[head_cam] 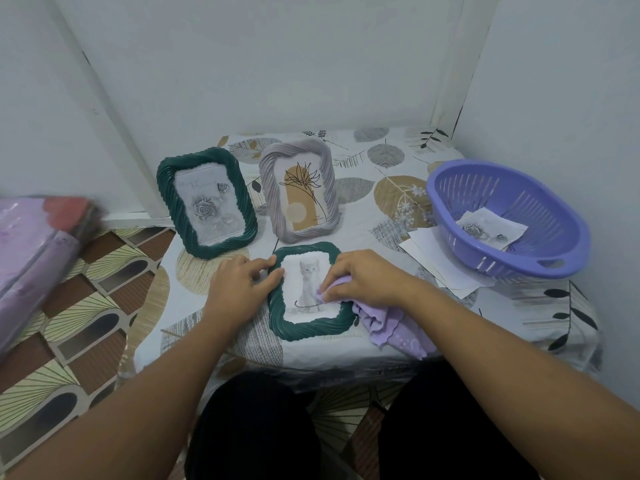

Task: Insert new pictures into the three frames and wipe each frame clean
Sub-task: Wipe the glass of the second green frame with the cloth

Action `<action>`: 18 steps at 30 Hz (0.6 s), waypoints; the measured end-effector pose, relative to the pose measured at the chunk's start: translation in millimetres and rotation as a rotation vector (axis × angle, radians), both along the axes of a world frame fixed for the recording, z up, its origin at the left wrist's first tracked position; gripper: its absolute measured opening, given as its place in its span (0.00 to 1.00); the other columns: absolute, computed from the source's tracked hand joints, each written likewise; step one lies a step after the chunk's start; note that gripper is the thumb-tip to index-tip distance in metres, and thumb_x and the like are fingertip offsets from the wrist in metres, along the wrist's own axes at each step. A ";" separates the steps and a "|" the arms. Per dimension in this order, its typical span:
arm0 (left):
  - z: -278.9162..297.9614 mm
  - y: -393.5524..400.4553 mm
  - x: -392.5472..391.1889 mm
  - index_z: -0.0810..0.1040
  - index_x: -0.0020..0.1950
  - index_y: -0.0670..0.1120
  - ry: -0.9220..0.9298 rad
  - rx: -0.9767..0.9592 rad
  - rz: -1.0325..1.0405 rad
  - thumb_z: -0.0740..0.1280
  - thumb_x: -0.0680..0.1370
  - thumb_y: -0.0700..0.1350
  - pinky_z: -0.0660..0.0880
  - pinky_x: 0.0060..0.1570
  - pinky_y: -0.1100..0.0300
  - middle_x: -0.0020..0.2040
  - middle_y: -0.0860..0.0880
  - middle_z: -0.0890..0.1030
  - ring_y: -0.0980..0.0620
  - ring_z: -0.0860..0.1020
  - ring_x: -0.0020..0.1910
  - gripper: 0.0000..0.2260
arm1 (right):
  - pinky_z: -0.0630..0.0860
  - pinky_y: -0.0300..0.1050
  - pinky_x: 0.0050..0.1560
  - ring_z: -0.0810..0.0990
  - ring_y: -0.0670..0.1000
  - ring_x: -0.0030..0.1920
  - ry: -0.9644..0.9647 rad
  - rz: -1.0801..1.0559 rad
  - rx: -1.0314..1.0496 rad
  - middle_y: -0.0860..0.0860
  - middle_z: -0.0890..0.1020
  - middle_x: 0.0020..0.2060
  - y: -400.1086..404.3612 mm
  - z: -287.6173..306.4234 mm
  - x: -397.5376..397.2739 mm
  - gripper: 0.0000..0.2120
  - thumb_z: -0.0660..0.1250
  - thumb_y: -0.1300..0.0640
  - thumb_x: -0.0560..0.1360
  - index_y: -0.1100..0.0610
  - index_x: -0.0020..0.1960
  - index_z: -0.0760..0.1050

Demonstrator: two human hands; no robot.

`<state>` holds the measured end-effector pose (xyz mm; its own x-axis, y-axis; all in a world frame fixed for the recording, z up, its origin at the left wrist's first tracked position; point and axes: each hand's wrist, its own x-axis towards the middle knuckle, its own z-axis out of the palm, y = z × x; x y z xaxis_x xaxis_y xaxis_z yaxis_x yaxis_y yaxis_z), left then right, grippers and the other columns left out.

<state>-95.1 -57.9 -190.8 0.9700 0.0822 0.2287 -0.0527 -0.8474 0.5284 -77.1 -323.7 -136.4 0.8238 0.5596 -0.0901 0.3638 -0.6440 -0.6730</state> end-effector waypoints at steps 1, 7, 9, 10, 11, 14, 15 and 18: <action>-0.4 0.2 0.2 0.83 0.63 0.59 0.000 -0.002 -0.002 0.66 0.77 0.65 0.73 0.52 0.48 0.43 0.55 0.74 0.48 0.73 0.49 0.19 | 0.71 0.34 0.48 0.78 0.39 0.48 0.009 0.012 0.001 0.43 0.80 0.45 -1.4 0.1 -0.2 0.06 0.78 0.47 0.72 0.44 0.48 0.87; 0.6 -0.2 -0.4 0.83 0.64 0.59 0.006 0.003 0.003 0.66 0.78 0.65 0.73 0.53 0.48 0.43 0.55 0.74 0.48 0.72 0.50 0.19 | 0.67 0.30 0.43 0.77 0.36 0.46 -0.029 -0.062 0.039 0.43 0.80 0.44 6.0 -0.7 5.5 0.05 0.78 0.49 0.72 0.47 0.47 0.88; 0.2 0.0 -0.4 0.83 0.63 0.59 0.004 0.000 0.006 0.66 0.78 0.64 0.73 0.53 0.48 0.43 0.54 0.74 0.48 0.72 0.50 0.18 | 0.67 0.27 0.42 0.77 0.34 0.45 0.000 0.007 -0.001 0.41 0.80 0.42 4.9 2.7 3.9 0.05 0.78 0.50 0.72 0.47 0.48 0.88; -0.1 0.2 -0.3 0.83 0.63 0.59 0.002 -0.005 0.005 0.66 0.78 0.64 0.73 0.52 0.48 0.43 0.54 0.74 0.48 0.72 0.50 0.18 | 0.68 0.27 0.43 0.76 0.33 0.44 0.017 0.044 -0.016 0.41 0.79 0.41 2.1 4.3 2.4 0.06 0.78 0.50 0.72 0.48 0.48 0.88; -0.7 0.3 -0.4 0.83 0.63 0.59 0.000 -0.011 0.003 0.66 0.77 0.65 0.73 0.52 0.48 0.43 0.54 0.74 0.48 0.72 0.49 0.19 | 0.68 0.27 0.43 0.76 0.33 0.44 0.028 0.066 -0.021 0.41 0.79 0.40 -1.1 4.9 1.2 0.06 0.78 0.50 0.72 0.48 0.49 0.88; 0.2 -0.4 -0.7 0.83 0.63 0.59 0.000 -0.009 -0.001 0.66 0.77 0.65 0.73 0.51 0.48 0.43 0.54 0.74 0.48 0.73 0.49 0.19 | 0.69 0.30 0.44 0.77 0.37 0.45 -0.005 0.037 -0.004 0.42 0.80 0.42 -1.4 2.1 0.9 0.06 0.79 0.48 0.72 0.46 0.48 0.88; 0.6 -0.8 -0.3 0.83 0.63 0.58 0.001 -0.005 0.002 0.66 0.77 0.65 0.73 0.51 0.49 0.43 0.54 0.75 0.48 0.72 0.49 0.19 | 0.69 0.32 0.45 0.77 0.38 0.45 -0.031 0.009 0.005 0.42 0.80 0.43 1.7 0.8 2.0 0.06 0.78 0.48 0.72 0.46 0.48 0.87; 1.7 -1.8 -1.0 0.83 0.63 0.59 0.004 -0.008 0.010 0.67 0.78 0.64 0.72 0.51 0.50 0.43 0.54 0.74 0.49 0.72 0.50 0.18 | 0.69 0.31 0.44 0.77 0.37 0.45 -0.030 0.006 0.022 0.42 0.80 0.43 9.4 1.2 1.5 0.06 0.78 0.49 0.72 0.47 0.48 0.87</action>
<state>-96.0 -59.7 -189.1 0.9699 0.0941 0.2245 -0.0422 -0.8434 0.5357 -75.6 -314.3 -135.2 0.8227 0.5660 -0.0529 0.3880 -0.6272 -0.6753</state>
